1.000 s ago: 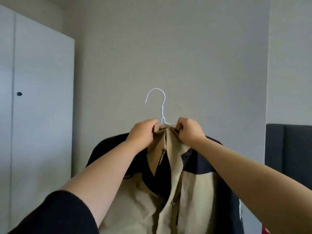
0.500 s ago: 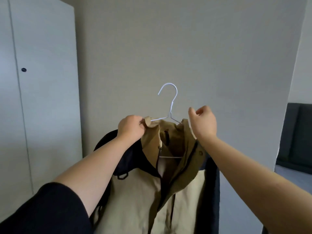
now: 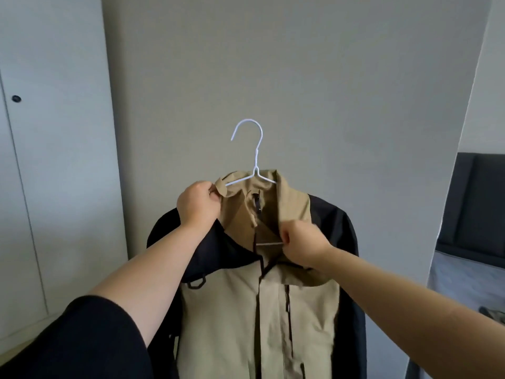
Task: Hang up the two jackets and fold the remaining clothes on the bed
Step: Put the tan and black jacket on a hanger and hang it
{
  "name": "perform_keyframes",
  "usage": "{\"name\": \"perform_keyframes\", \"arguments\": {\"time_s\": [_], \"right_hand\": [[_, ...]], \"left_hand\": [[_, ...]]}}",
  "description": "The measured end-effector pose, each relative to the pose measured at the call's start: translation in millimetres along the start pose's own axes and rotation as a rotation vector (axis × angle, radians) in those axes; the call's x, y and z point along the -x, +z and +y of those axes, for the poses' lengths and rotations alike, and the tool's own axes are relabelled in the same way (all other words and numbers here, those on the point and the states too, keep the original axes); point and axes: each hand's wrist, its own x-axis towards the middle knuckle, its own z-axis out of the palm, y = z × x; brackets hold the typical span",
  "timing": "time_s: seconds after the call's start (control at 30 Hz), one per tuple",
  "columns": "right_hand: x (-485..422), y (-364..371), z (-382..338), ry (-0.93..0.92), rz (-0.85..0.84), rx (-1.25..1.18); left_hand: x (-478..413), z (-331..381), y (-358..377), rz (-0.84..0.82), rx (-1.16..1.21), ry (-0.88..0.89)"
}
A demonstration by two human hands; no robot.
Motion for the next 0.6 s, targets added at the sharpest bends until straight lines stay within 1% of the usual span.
{"name": "perform_keyframes", "arguments": {"time_s": [0.03,0.07,0.1,0.13,0.2,0.23,0.27,0.3,0.37,0.4,0.43,0.47,0.5,0.57,0.6], "right_hand": [[4,4,6,-0.02,-0.122,0.004],[6,4,12,-0.022,-0.169,-0.054],[8,1,16,-0.027,-0.142,-0.147],[9,-3,20,-0.027,-0.017,-0.244],[7,-18,30,0.025,0.415,-0.378],[5,-26,34,0.061,0.577,-0.407],[1,-34,38,0.088,0.626,-0.412],[-3,-41,42,0.112,0.54,-0.387],[-10,-47,48,0.173,0.2,-0.349],[-11,-48,48,0.197,0.06,-0.355],[-12,-46,49,0.201,-0.009,-0.374],[-13,-44,50,0.197,-0.02,-0.38],[-13,-40,51,0.192,0.006,-0.382],[-15,-30,52,0.244,0.106,-0.417],[-16,-25,53,0.29,0.169,-0.434]], "left_hand": [[5,-1,3,-0.004,0.008,0.015],[9,-2,6,-0.015,0.016,0.034],[13,-2,9,-0.028,0.026,0.056],[15,-3,11,-0.044,0.041,0.074],[17,-1,15,-0.067,0.072,0.096],[17,1,16,-0.074,0.086,0.11],[17,4,17,-0.084,0.104,0.122],[16,6,18,-0.088,0.126,0.132],[14,11,20,-0.093,0.162,0.151],[14,13,21,-0.102,0.169,0.155],[14,13,22,-0.122,0.172,0.155],[15,14,24,-0.159,0.176,0.148],[14,14,24,-0.219,0.185,0.135],[10,16,24,-0.334,0.195,0.073],[8,19,23,-0.337,0.212,0.02]]}}
